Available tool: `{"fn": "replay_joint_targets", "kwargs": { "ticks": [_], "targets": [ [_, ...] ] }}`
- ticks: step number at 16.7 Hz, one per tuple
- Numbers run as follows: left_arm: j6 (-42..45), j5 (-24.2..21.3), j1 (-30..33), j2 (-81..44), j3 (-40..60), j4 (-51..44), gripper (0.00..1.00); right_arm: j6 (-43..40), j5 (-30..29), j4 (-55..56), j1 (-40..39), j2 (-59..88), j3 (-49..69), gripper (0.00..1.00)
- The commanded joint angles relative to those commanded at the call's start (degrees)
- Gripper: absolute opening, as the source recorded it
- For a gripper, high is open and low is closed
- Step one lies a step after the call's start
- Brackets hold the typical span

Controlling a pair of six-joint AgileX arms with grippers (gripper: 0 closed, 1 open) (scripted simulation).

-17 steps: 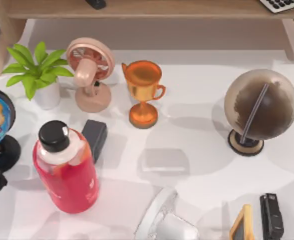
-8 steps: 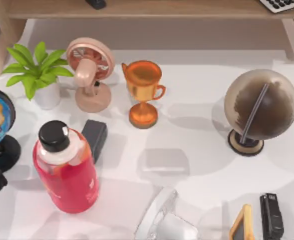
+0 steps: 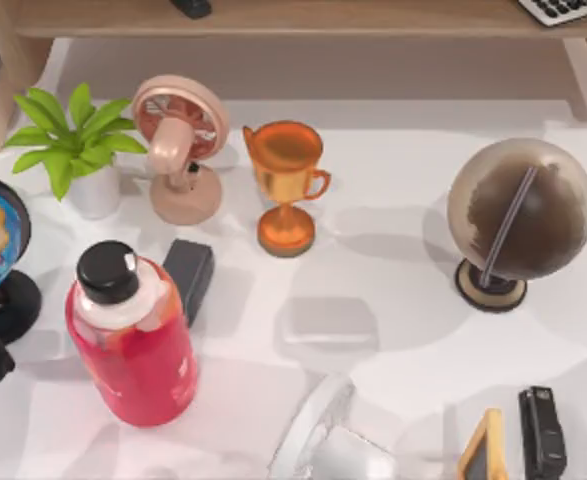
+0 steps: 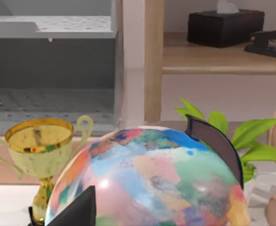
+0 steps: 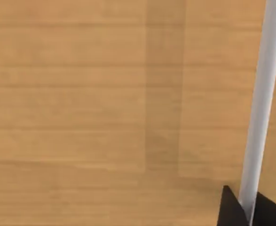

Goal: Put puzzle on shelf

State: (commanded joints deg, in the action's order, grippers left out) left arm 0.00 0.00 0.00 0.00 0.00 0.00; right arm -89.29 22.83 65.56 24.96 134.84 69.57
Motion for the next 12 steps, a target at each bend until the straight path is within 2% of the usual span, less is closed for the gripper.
{"fn": "replay_joint_targets", "kwargs": {
  "ticks": [8,12],
  "targets": [
    [0.00,0.00,0.00,0.00,0.00,0.00,1.00,0.10,-0.02,-0.02,0.27,-0.01,-0.22,0.00],
    [0.00,0.00,0.00,0.00,0.00,0.00,1.00,0.08,1.24,3.31,1.90,-2.79,-6.35,0.00]
  ]
}}
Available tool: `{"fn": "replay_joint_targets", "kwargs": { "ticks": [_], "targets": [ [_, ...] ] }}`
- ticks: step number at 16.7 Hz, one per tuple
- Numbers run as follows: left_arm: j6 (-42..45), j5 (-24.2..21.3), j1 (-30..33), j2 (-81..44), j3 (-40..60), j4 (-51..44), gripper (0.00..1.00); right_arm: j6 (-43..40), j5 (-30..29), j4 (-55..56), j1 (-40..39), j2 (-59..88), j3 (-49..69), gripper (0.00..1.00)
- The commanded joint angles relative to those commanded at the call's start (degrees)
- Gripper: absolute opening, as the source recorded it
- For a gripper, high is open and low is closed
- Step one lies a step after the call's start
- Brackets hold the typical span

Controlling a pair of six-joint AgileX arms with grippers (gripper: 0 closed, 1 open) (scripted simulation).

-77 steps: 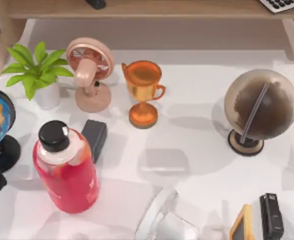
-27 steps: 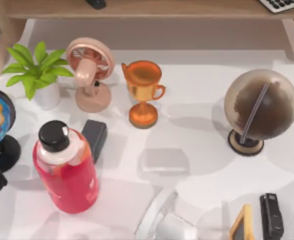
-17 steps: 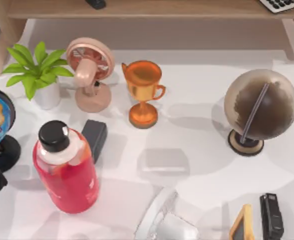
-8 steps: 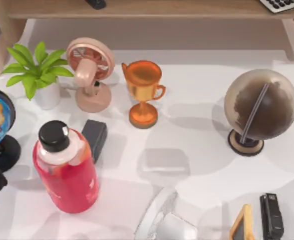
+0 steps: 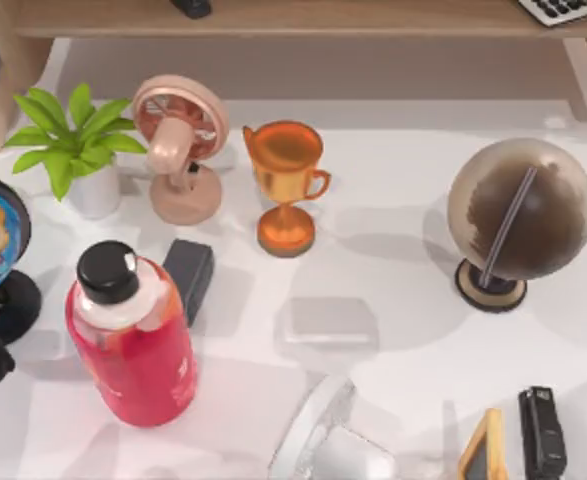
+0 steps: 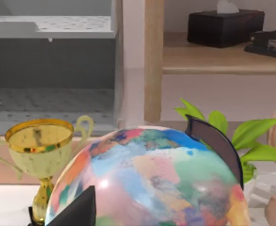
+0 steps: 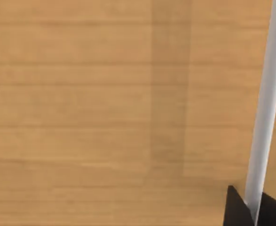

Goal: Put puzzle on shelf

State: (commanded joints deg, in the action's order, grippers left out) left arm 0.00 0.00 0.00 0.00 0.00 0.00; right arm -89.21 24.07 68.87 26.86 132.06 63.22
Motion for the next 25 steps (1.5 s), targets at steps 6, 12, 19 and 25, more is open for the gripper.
{"fn": "replay_joint_targets", "kwargs": {
  "ticks": [6,12,19,25],
  "targets": [
    [0.00,0.00,0.00,0.00,0.00,0.00,1.00,0.14,2.60,5.48,2.09,-4.22,-9.62,0.00],
    [0.00,0.00,0.00,0.00,0.00,0.00,1.00,0.01,3.15,6.81,3.02,-4.97,-11.59,0.00],
    [0.00,0.00,0.00,0.00,0.00,0.00,1.00,0.24,7.60,13.63,7.02,-9.71,-23.31,0.00],
    [0.00,0.00,0.00,0.00,0.00,0.00,1.00,0.22,9.49,15.62,8.58,-10.58,-25.23,0.00]
  ]
}}
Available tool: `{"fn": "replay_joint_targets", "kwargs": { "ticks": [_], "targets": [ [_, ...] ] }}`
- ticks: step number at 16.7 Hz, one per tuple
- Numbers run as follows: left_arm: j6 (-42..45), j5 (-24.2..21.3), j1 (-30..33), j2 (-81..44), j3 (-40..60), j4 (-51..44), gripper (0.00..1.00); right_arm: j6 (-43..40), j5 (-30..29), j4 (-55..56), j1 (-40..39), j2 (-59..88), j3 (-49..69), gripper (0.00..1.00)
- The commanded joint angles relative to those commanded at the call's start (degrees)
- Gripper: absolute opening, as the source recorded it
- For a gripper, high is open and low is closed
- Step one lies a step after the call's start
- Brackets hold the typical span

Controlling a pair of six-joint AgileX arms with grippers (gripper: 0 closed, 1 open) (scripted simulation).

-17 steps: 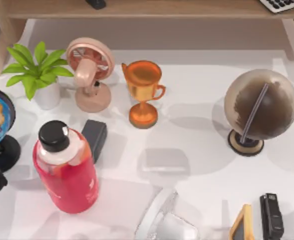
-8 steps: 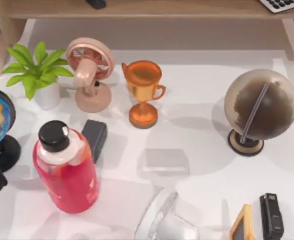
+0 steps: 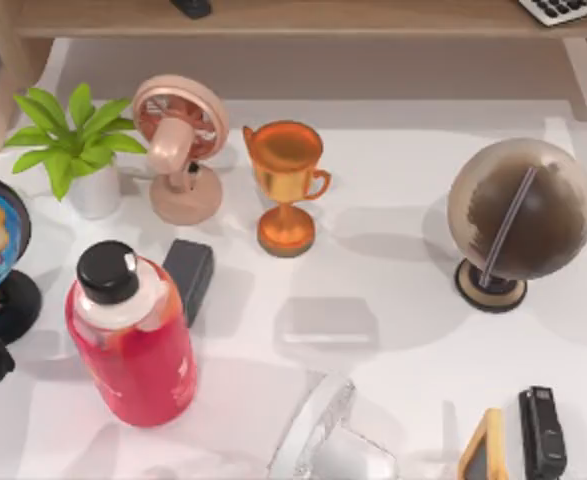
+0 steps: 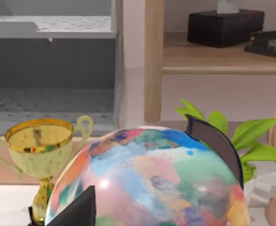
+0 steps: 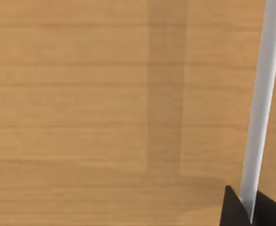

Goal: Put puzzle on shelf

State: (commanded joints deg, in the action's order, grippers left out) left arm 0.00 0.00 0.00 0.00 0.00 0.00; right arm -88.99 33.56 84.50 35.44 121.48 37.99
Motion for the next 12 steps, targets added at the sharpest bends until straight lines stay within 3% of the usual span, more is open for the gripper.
{"fn": "replay_joint_targets", "kwargs": {
  "ticks": [5,10,12],
  "targets": [
    [0.00,0.00,0.00,0.00,0.00,0.00,1.00,0.05,4.30,5.33,4.75,-2.69,-9.38,0.00],
    [0.00,0.00,0.00,0.00,0.00,0.00,1.00,0.10,5.10,6.03,5.37,-3.34,-10.18,0.00],
    [0.00,0.00,0.00,0.00,0.00,0.00,1.00,0.10,5.10,6.03,5.37,-3.34,-10.18,0.15]
  ]
}}
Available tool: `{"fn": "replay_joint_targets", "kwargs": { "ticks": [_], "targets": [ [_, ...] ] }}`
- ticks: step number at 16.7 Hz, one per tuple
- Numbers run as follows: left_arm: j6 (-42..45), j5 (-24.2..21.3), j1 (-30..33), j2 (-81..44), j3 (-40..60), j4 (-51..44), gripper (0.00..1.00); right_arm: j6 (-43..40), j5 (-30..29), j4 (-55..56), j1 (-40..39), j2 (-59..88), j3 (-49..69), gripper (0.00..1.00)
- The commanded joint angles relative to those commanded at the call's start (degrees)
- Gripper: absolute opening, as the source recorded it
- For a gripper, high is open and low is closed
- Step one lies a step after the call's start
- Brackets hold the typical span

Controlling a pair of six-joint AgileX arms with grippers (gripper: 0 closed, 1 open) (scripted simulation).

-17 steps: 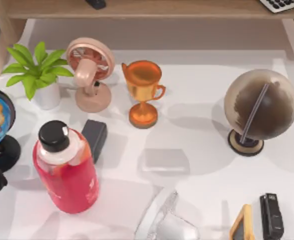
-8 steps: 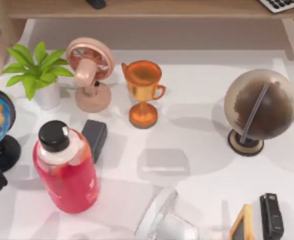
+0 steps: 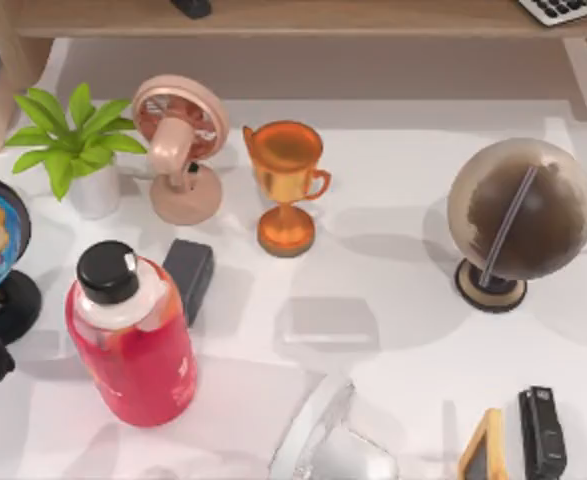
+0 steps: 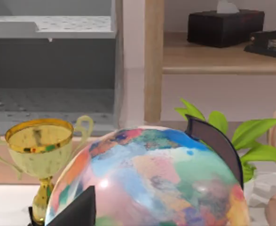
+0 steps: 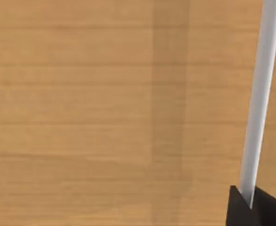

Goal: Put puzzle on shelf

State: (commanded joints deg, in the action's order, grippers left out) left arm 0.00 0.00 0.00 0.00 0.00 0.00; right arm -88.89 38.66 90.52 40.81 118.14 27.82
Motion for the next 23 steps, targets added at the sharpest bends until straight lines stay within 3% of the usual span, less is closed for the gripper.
{"fn": "replay_joint_targets", "kwargs": {
  "ticks": [11,23],
  "targets": [
    [0.00,0.00,0.00,0.00,0.00,0.00,1.00,0.00,0.00,0.00,0.00,0.00,0.00,0.98],
    [0.00,0.00,0.00,0.00,0.00,0.00,1.00,0.01,1.28,1.16,1.18,-0.47,-1.57,1.00]
  ]
}}
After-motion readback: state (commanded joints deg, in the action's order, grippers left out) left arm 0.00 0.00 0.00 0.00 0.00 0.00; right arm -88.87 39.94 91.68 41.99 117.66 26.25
